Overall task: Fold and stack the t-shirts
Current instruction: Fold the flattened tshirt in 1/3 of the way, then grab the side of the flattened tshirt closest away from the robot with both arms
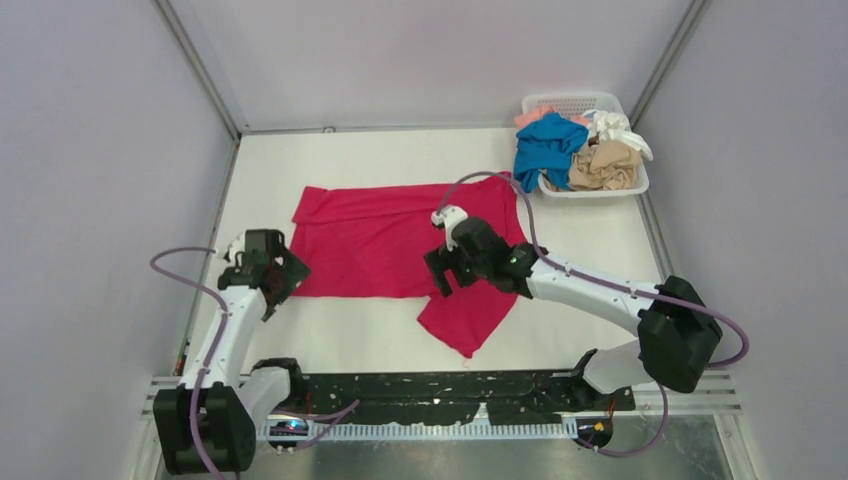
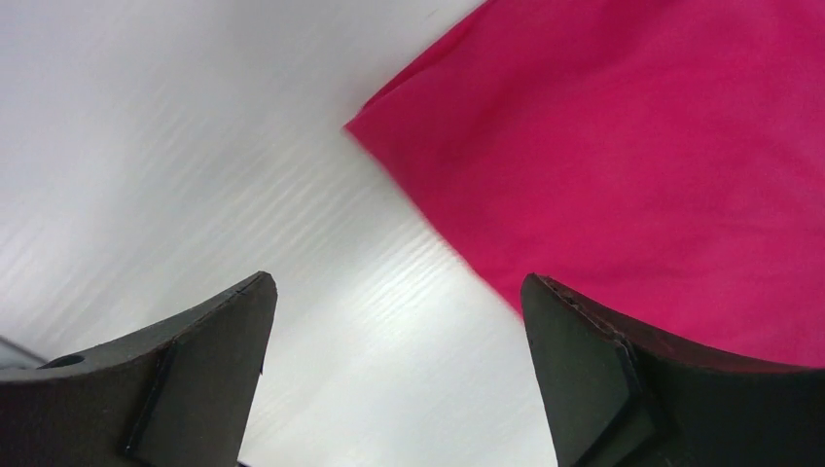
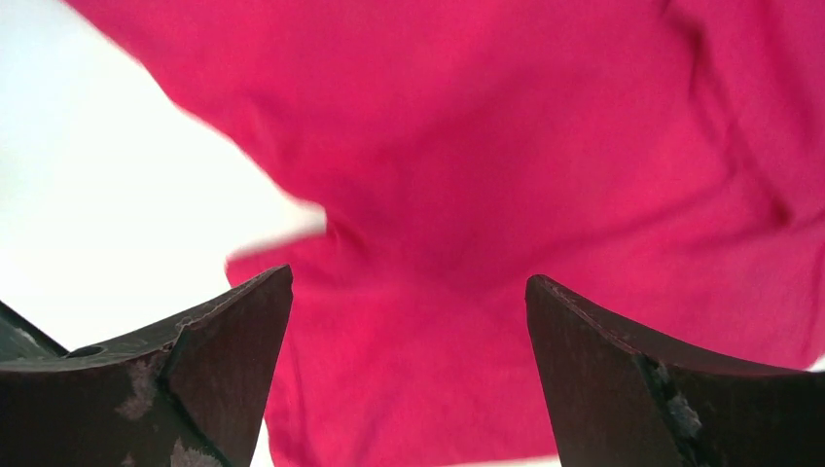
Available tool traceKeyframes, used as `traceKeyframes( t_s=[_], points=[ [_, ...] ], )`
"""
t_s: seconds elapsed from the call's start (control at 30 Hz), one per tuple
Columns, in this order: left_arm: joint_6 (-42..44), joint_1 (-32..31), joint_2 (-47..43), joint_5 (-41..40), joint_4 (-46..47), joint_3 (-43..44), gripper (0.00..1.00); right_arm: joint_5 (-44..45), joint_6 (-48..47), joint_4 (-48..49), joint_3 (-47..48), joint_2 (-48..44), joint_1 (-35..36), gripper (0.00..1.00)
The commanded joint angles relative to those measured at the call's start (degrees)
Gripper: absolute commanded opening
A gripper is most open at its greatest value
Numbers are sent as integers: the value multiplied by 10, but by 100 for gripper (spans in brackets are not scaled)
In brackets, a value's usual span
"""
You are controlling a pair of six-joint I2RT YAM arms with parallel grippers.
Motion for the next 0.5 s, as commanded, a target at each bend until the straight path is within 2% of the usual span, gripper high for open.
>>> traceKeyframes(
  t_s=[0.0,0.1,0.2,0.3,0.4,0.47],
  points=[
    [-56,0,-48,-58,34,-71,99,87,46,-21,-59,-77,33,95],
    [-71,18,-17,-65,70,-82,99,73,43,-7,-90,-109,55,95],
    [-95,26,48,-63,82,-54,89,57,41,-1,-124,-149,62,95],
    [-124,27,110,-61,98,-29,85,32,44,4,-153,-181,64,95],
    [-155,27,159,-58,111,-13,77,36,52,-1,-179,-214,63,95],
    [-171,27,173,-55,113,-10,68,46,52,-11,-183,-228,64,95]
  ],
)
